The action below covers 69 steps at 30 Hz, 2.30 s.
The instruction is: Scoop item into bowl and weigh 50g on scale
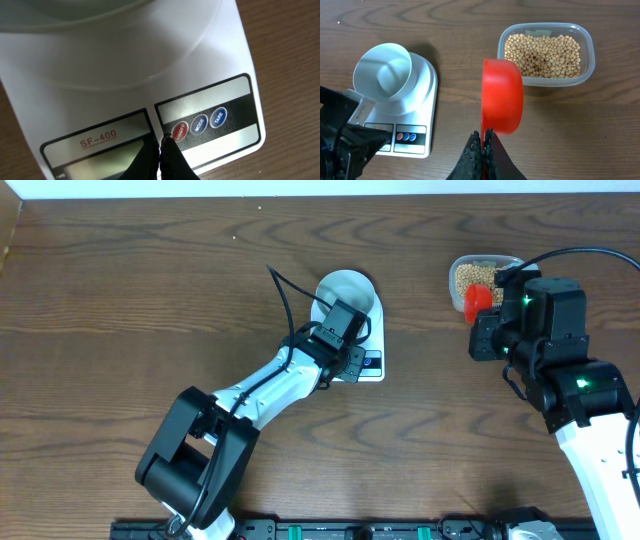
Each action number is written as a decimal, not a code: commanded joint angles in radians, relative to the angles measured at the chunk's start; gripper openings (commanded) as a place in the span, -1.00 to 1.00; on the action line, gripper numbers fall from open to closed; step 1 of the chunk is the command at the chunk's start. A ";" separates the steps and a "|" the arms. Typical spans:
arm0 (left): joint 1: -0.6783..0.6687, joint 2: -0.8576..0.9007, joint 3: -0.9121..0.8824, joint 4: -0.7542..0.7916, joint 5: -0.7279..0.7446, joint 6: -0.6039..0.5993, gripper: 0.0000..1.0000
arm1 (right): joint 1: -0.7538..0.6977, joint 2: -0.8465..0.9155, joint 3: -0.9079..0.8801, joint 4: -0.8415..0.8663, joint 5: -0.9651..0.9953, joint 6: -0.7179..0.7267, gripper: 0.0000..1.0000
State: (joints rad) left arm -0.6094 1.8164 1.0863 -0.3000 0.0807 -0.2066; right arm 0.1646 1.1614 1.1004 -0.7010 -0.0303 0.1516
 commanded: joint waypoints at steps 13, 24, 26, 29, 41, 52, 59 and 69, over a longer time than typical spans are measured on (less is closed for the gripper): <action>0.001 0.035 -0.025 0.042 0.017 0.042 -0.86 | -0.007 0.000 0.019 0.001 -0.006 0.008 -0.98; 0.001 0.052 -0.025 0.057 0.055 0.042 -0.85 | -0.007 0.000 0.019 0.002 -0.006 0.009 -0.97; 0.001 0.052 -0.026 0.058 0.055 0.042 -0.86 | -0.007 0.000 0.019 0.002 -0.006 0.009 -0.98; 0.001 0.052 -0.026 0.057 0.063 0.042 -0.86 | -0.007 0.000 0.019 0.001 -0.006 0.009 -0.98; 0.001 0.062 -0.036 0.071 0.062 0.041 -0.85 | -0.007 0.000 0.019 0.001 -0.006 0.009 -0.97; 0.002 0.092 -0.036 0.079 0.062 0.029 -0.86 | -0.007 0.000 0.019 -0.003 -0.006 0.009 -0.97; 0.002 0.094 -0.036 0.074 0.024 -0.020 -0.85 | -0.007 0.000 0.019 -0.002 -0.006 0.009 -0.98; 0.001 0.103 -0.036 0.061 -0.046 -0.100 -0.85 | -0.007 0.000 0.019 -0.006 -0.006 0.009 -0.97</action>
State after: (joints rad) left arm -0.6170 1.8629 1.0702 -0.2096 0.1200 -0.2687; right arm 0.1646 1.1614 1.1004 -0.7036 -0.0303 0.1516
